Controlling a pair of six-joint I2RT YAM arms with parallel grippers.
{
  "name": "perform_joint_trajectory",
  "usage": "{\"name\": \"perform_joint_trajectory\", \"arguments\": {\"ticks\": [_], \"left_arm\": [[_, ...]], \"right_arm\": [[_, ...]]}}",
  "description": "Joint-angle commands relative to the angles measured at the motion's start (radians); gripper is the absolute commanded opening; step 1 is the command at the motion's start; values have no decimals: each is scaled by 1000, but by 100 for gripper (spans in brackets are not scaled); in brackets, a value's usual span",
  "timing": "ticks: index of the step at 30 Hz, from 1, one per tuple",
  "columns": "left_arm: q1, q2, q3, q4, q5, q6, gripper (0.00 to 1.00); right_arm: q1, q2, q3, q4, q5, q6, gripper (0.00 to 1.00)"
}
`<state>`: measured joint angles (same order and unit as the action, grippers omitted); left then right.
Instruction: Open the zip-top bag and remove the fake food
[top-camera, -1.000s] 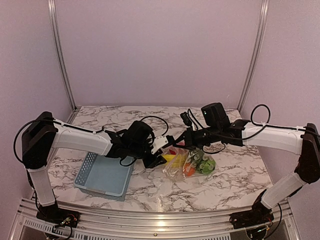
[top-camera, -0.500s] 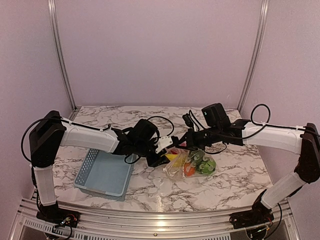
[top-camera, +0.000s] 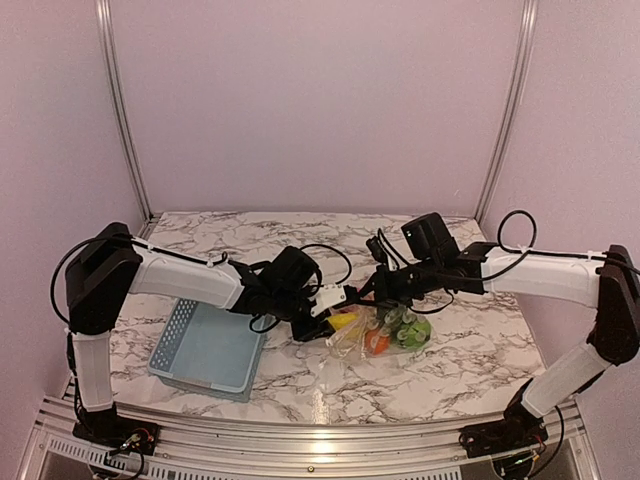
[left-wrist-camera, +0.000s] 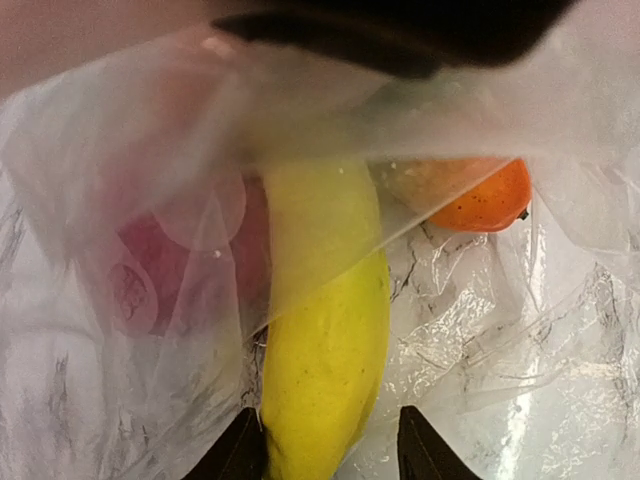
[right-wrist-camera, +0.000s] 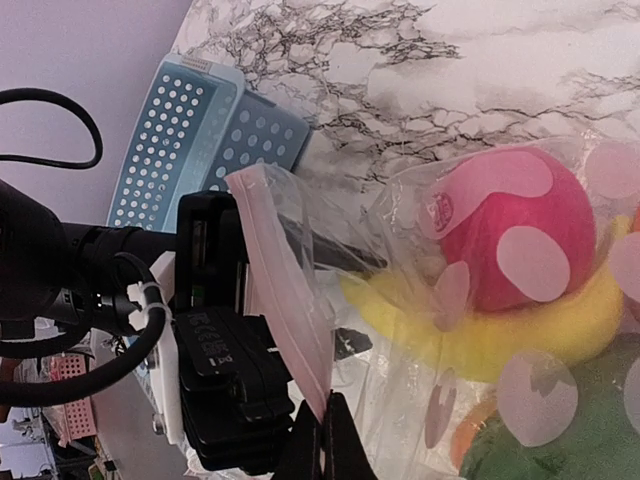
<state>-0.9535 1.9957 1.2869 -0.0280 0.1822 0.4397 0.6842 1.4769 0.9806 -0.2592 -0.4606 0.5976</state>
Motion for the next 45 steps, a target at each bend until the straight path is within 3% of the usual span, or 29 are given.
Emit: {"name": "perform_joint_trajectory", "arguments": {"ticks": [1, 8, 14, 19, 32, 39, 45], "left_arm": [[-19, 52, -18, -72, -27, 18, 44], [-27, 35, -1, -93, -24, -8, 20], [-27, -40, 83, -169, 140, -100, 8], [-27, -30, 181, -259, 255, -238, 5], [22, -117, 165, -184, 371, -663, 5], [90, -182, 86, -19, 372, -963, 4], [111, -203, 35, 141, 415, -1135, 3]], "right_arm": [[-4, 23, -6, 0, 16, -24, 0], [-2, 37, -52, 21, 32, -18, 0], [18, 2, -49, 37, 91, -35, 0], [21, -41, -40, 49, 169, -66, 0], [15, -137, -7, 5, 301, -188, 0], [13, -181, -12, -19, 342, -229, 0], [12, -192, -25, -10, 360, -218, 0]]}}
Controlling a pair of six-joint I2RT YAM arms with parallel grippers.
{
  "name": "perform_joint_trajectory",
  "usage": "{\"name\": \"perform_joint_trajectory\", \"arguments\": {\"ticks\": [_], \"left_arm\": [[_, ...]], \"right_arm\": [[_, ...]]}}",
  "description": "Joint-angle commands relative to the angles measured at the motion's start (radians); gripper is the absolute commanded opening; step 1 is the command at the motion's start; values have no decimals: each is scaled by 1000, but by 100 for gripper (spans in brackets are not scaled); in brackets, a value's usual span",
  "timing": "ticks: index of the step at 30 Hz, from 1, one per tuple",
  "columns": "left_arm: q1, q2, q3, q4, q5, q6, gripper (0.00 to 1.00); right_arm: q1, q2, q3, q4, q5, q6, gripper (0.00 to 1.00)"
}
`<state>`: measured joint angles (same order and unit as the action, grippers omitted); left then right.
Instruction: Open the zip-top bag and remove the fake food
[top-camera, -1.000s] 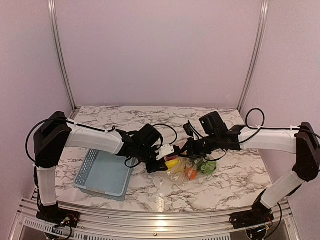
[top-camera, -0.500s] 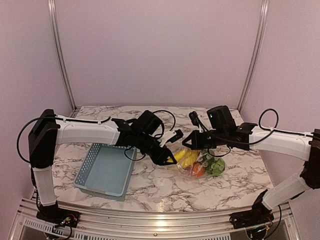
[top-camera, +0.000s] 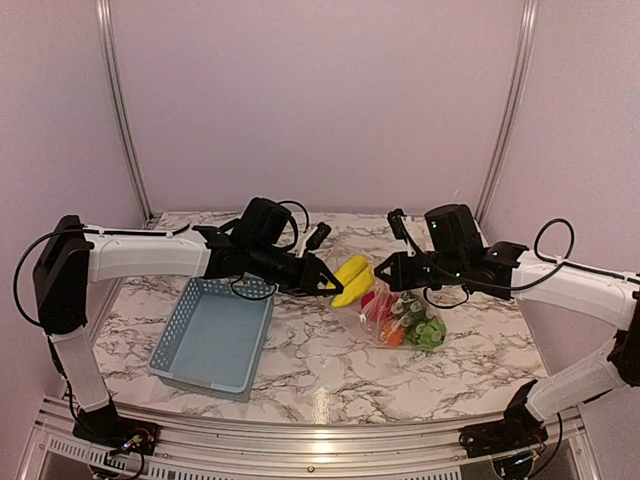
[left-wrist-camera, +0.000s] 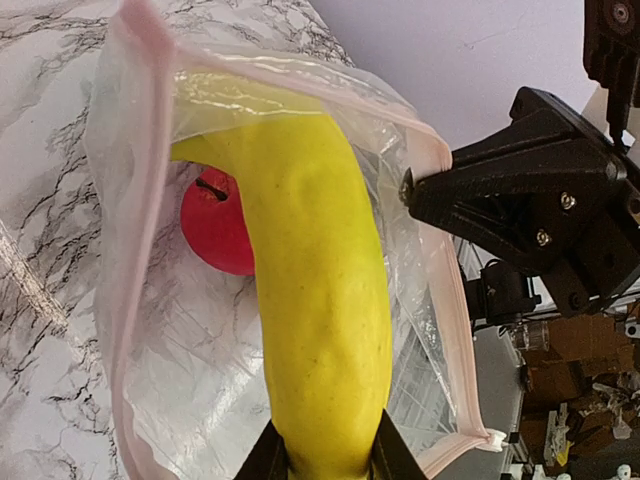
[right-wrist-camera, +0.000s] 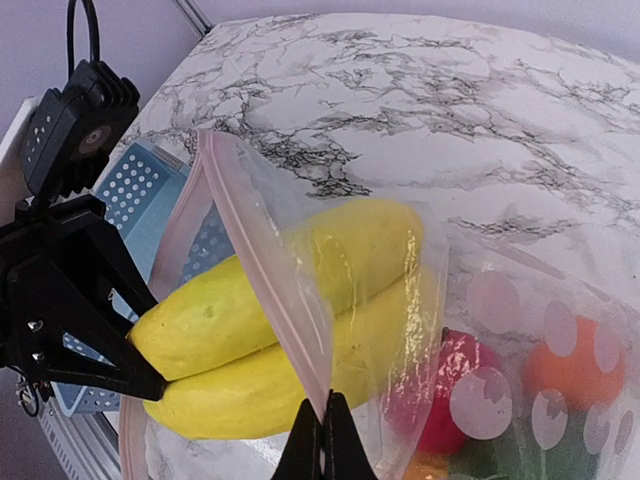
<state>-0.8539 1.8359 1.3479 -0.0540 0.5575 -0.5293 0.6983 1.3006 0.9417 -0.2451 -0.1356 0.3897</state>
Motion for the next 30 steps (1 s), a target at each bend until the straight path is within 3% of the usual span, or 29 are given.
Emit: {"name": "perform_joint_trajectory", "arguments": {"ticks": [1, 13, 17, 25, 30], "left_arm": [[12, -43, -24, 179, 57, -184, 3], [3, -113, -78, 199, 213, -212, 3], [-12, -159, -108, 230, 219, -144, 4], [-12, -199, -92, 328, 13, 38, 5], [-9, -178, -77, 477, -152, 37, 6]], "right_arm": [[-2, -13, 15, -23, 45, -7, 0], [-85, 54, 85, 12, 88, 36, 0], [-91, 71, 99, 9, 83, 28, 0], [-92, 54, 33, 42, -3, 29, 0], [-92, 39, 22, 38, -18, 29, 0]]}}
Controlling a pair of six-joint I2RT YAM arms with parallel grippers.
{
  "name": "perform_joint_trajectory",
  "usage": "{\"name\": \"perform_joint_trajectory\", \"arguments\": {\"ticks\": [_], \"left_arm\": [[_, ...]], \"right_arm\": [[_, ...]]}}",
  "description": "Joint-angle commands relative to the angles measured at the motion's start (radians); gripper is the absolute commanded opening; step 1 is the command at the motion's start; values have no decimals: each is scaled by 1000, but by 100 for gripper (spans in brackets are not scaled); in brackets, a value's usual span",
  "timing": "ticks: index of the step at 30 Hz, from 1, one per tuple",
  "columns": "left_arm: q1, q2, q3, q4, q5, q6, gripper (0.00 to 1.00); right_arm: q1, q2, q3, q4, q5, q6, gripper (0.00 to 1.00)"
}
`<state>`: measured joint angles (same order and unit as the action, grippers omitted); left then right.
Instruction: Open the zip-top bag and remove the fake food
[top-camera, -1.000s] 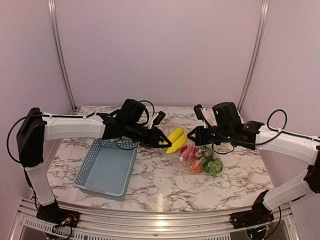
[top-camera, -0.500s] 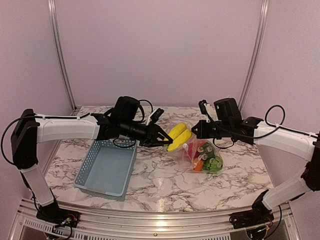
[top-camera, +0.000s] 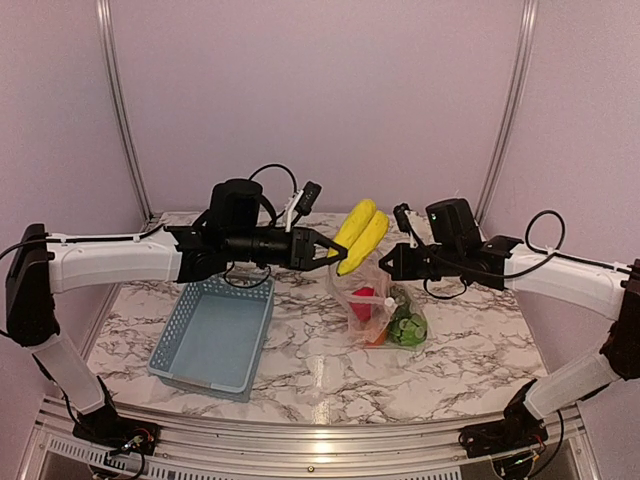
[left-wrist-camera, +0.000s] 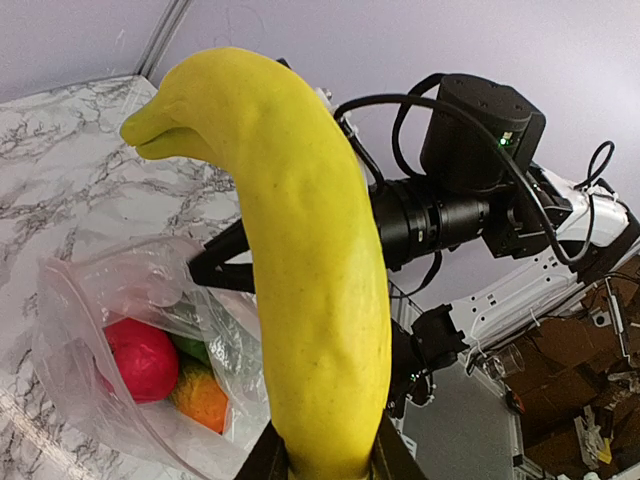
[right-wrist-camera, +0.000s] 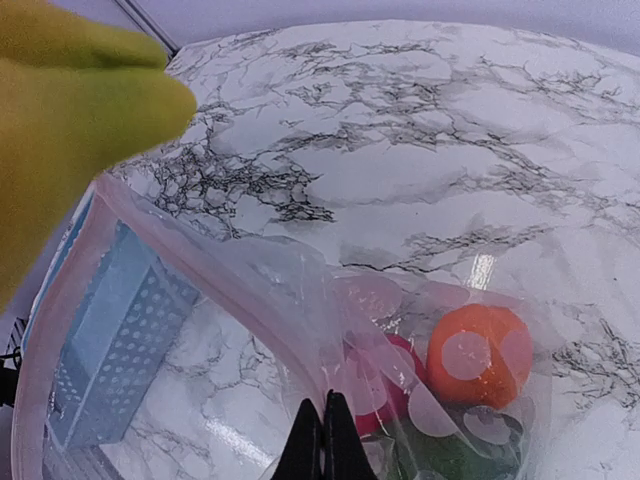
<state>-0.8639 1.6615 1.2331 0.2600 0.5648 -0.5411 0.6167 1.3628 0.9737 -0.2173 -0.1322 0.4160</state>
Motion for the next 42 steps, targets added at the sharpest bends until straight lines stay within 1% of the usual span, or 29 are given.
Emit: {"name": "perform_joint_trajectory", "arguments": {"ticks": [1, 3, 5, 8, 12, 15, 18, 21, 23, 27, 31, 34, 39, 42], "left_arm": [[2, -8, 34, 184, -193, 44, 6], [2, -22, 22, 202, -254, 43, 7], [4, -51, 16, 163, -305, 70, 7], [12, -148, -22, 48, -379, 127, 7], [35, -343, -157, -155, -497, 152, 7], [53, -478, -242, -353, -599, 118, 7], [80, -588, -320, -529, -664, 27, 7], [83, -684, -402, -607, -663, -51, 7], [83, -710, -453, -656, -664, -114, 8], [83, -693, -511, -713, -662, -219, 7], [87, -606, -525, -700, -673, -258, 7], [99, -517, -510, -667, -686, -266, 7], [143, -358, -420, -746, -750, -259, 6], [178, -307, -392, -753, -776, -246, 7]], "right_arm": [[-10, -25, -9, 12, -26, 2, 0], [-10, -24, -9, 12, -30, 5, 0], [-10, -25, -5, 8, -29, 7, 0], [-10, -29, -1, 6, -27, 8, 0], [-10, -29, 8, 19, -51, 12, 0], [-10, -27, 14, 28, -66, 12, 0], [-10, -19, 21, 34, -80, 10, 0], [-10, -4, 33, 35, -94, 3, 0], [-10, 5, 36, 35, -101, -2, 0], [-10, 17, 39, 35, -112, -9, 0], [-10, 13, 35, 32, -106, -10, 0], [-9, 10, 32, 32, -104, -7, 0], [-10, 9, 40, 29, -107, 0, 0], [-9, 3, 40, 27, -106, 3, 0]]}}
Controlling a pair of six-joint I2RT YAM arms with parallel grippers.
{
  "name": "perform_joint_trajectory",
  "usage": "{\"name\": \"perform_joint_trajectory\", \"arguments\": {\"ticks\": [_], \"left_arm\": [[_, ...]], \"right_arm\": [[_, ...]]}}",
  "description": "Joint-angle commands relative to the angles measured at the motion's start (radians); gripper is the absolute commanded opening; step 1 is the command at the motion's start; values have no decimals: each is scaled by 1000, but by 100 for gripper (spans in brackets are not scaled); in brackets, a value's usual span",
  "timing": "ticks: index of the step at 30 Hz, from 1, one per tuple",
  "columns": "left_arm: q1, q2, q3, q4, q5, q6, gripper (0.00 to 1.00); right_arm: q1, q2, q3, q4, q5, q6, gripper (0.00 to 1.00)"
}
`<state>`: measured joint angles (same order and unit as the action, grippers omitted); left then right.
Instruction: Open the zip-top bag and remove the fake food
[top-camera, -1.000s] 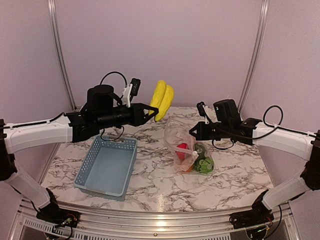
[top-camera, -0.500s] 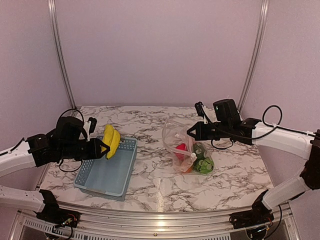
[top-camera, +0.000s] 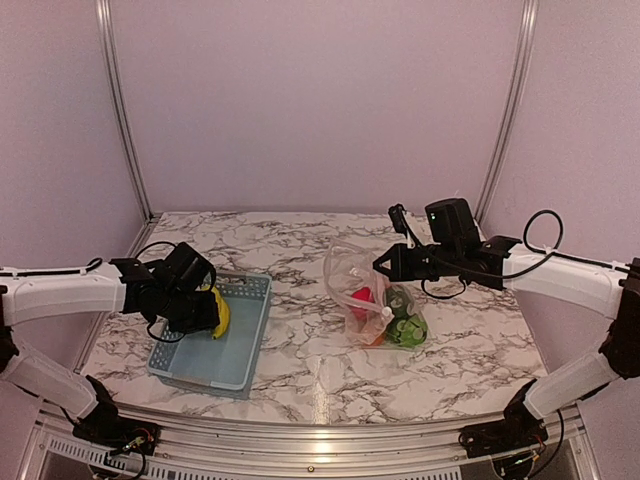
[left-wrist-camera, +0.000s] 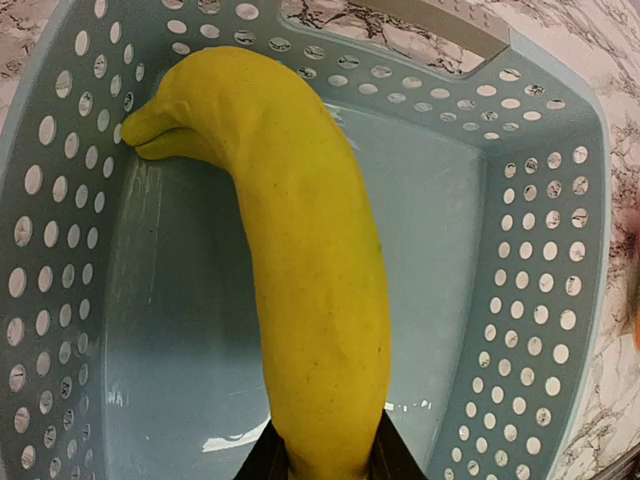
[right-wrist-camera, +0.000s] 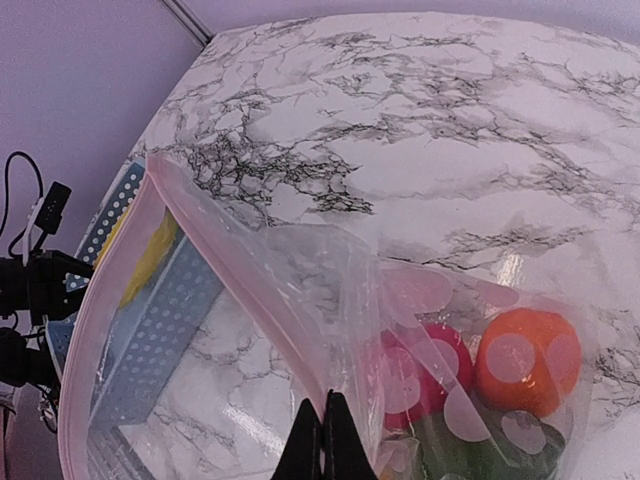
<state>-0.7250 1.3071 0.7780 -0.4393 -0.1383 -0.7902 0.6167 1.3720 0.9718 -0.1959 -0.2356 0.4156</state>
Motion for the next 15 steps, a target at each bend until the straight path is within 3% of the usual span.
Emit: {"name": "perform_joint_trajectory", "arguments": {"ticks": [1, 10, 13, 15], "left_arm": [[55, 64, 65, -49, -69, 10, 7], [148, 214, 121, 32, -21, 116, 10], [163, 241, 158, 34, -16, 156, 18], [165, 240, 174, 30, -5, 178, 30]], "right_arm": [[-11, -8, 42, 5, -1, 4, 0], [-10, -14, 35, 5, 0, 17, 0], [-10, -12, 36, 9, -10, 17, 0], [-10, -9, 41, 10, -22, 16, 0]]}}
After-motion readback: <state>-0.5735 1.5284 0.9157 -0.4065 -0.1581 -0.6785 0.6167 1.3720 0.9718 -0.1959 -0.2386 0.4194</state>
